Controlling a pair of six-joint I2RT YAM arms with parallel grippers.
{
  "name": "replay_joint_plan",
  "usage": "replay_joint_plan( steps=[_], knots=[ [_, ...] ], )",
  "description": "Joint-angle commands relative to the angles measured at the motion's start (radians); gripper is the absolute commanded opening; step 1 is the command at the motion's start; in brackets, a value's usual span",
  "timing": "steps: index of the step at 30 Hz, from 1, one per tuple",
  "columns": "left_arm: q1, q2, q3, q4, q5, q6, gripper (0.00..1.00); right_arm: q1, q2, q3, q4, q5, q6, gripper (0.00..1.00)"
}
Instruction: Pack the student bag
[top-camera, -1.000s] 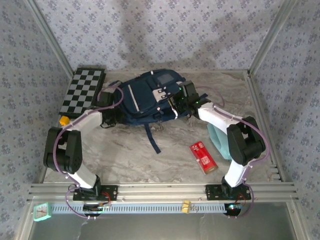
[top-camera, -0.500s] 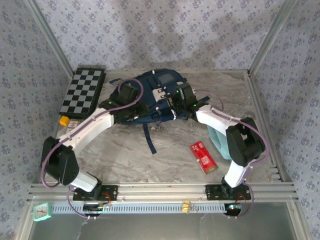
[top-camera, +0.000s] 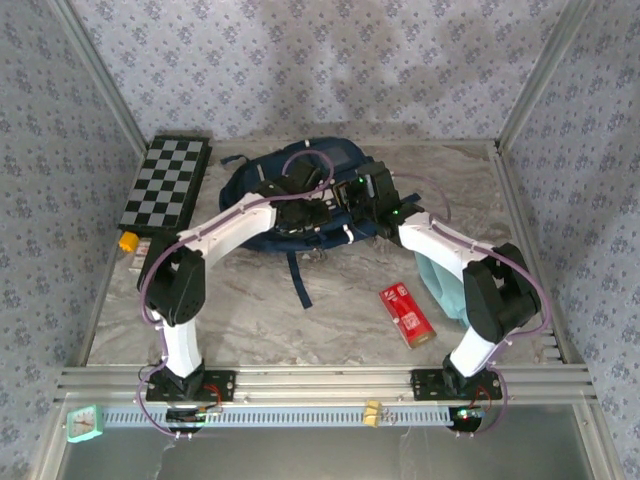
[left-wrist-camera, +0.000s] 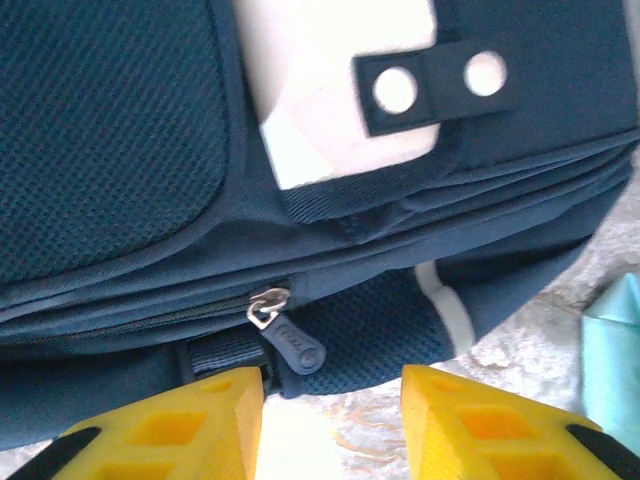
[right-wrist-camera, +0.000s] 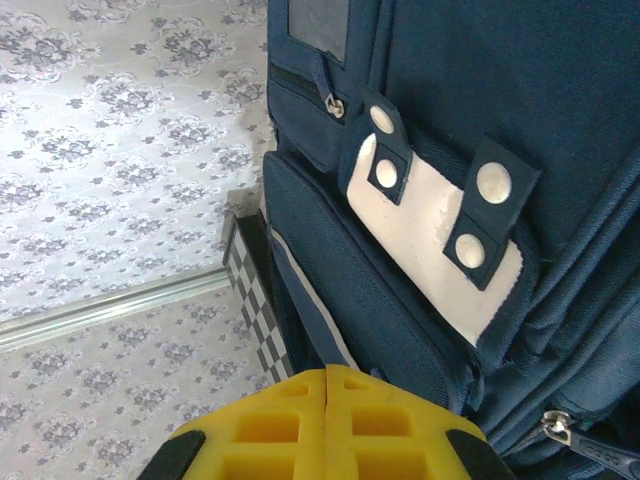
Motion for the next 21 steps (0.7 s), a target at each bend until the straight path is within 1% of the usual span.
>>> replay_joint_plan(
  steps=[1,2,3,4,8,10,14,18,19,21],
  knots=[
    [0.002,-0.018,-0.017,-0.071,-0.067,0.002,0.4,-0.017,-0.007,-0.012,-0.073,-0.027,-0.013,0.0],
    [0.01,-0.03,-0.042,-0.062,-0.071,-0.006,0.4,-0.018,0.004,-0.001,-0.111,-0.045,-0.026,0.0],
    [0.021,-0.042,-0.068,-0.056,-0.062,-0.015,0.4,-0.014,0.015,0.014,-0.156,-0.058,-0.033,0.07],
    [0.032,-0.051,-0.089,-0.014,-0.053,-0.023,0.39,-0.011,0.027,0.015,-0.179,-0.07,-0.039,0.11],
    [0.06,-0.061,-0.135,-0.004,-0.069,-0.041,0.36,0.007,0.093,0.014,-0.178,-0.079,-0.032,0.37],
    [0.07,-0.061,-0.149,-0.003,-0.069,-0.042,0.35,0.007,0.13,0.063,-0.172,-0.091,-0.038,0.47],
    [0.091,-0.054,-0.192,0.027,-0.049,-0.055,0.35,0.023,0.204,0.168,-0.258,-0.082,-0.081,0.73],
    [0.099,-0.045,-0.228,0.048,-0.052,-0.069,0.33,0.031,0.266,0.209,-0.306,-0.054,-0.071,0.97],
    [0.101,-0.04,-0.234,0.053,-0.051,-0.067,0.33,0.03,0.282,0.23,-0.33,-0.041,-0.078,1.0],
    [0.104,-0.024,-0.235,0.034,-0.057,-0.067,0.32,0.029,0.308,0.268,-0.37,-0.002,-0.09,1.0]
  ],
)
